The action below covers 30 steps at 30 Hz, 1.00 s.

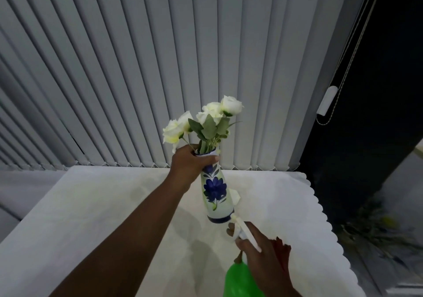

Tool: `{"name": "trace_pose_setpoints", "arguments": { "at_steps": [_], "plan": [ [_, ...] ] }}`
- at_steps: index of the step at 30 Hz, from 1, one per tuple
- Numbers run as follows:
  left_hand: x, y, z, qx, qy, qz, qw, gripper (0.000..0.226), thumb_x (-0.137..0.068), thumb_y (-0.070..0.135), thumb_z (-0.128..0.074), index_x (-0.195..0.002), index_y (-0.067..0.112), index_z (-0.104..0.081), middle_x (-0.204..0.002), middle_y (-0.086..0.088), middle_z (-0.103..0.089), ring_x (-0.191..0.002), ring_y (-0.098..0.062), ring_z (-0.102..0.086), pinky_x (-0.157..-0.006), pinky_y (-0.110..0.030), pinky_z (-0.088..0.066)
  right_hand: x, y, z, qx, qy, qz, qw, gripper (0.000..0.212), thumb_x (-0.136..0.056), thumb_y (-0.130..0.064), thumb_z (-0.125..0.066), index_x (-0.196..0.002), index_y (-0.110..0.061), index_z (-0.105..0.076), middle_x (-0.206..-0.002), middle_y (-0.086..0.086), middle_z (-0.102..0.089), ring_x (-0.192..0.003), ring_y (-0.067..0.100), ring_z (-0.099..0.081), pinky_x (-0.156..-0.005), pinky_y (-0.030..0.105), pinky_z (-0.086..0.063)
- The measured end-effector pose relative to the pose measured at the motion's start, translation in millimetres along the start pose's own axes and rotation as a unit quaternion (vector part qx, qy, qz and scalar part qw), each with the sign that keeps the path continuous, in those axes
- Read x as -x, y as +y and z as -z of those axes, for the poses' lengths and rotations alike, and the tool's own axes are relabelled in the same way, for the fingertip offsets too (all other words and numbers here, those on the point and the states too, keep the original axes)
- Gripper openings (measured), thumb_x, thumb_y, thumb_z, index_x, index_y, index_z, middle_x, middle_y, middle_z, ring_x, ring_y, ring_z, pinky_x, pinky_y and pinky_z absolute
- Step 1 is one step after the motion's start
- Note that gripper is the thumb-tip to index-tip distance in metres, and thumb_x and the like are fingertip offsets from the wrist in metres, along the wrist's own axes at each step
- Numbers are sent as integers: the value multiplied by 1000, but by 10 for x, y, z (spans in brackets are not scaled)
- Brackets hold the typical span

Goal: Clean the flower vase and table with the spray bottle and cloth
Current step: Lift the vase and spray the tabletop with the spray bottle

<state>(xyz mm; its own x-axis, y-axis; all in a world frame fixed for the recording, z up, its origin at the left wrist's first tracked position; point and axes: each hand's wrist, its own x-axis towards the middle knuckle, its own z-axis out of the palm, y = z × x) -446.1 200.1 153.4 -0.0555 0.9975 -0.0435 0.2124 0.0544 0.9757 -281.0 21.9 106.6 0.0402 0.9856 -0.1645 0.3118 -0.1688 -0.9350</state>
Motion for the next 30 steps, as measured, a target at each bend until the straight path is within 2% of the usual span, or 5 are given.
{"name": "trace_pose_setpoints", "arguments": {
  "at_steps": [4,9,21,27,30],
  "plan": [
    [-91,59,118,-7,-80,-22,997,37,-65,5,-81,-99,11,-69,-92,-3,-73,-82,-17,-68,-66,-24,-54,-27,-36,88,10,51,5,999,19,-81,-17,-59,-88,-29,-71,-82,0,-74,-66,8,-66,-57,23,-58],
    [-172,133,226,-50,-168,-50,983,37,-67,-1,-78,-99,13,-68,-93,-4,-72,-83,-16,-68,-70,-26,-58,-41,-235,216,5,72,63,995,20,-75,-25,-52,-89,-17,-65,-80,18,-66,-65,31,-58,-57,53,-53],
    [-336,53,218,-56,-205,-39,976,45,-68,7,-80,-110,12,-66,-111,-11,-71,-105,-31,-66,-94,-47,-53,-31,62,313,58,56,0,997,34,-67,-36,-51,-96,-27,-65,-68,1,-67,-53,13,-62,-68,49,-58],
    [-467,-170,-64,-97,-197,-28,975,50,-66,13,-82,-113,13,-64,-111,-5,-70,-106,-26,-65,-96,-44,-52,-54,429,436,5,96,-6,995,42,-78,-7,-64,-99,-41,-72,-79,2,-72,-64,10,-65,-52,14,-52],
    [-598,-374,-290,-124,-172,-27,977,55,-63,16,-84,-114,16,-63,-110,-3,-70,-103,-22,-65,-95,-43,-53,-94,672,466,-8,114,-24,993,32,-72,-10,-65,-97,-28,-74,-93,2,-75,-85,7,-68,-65,9,-51]
  ]
}}
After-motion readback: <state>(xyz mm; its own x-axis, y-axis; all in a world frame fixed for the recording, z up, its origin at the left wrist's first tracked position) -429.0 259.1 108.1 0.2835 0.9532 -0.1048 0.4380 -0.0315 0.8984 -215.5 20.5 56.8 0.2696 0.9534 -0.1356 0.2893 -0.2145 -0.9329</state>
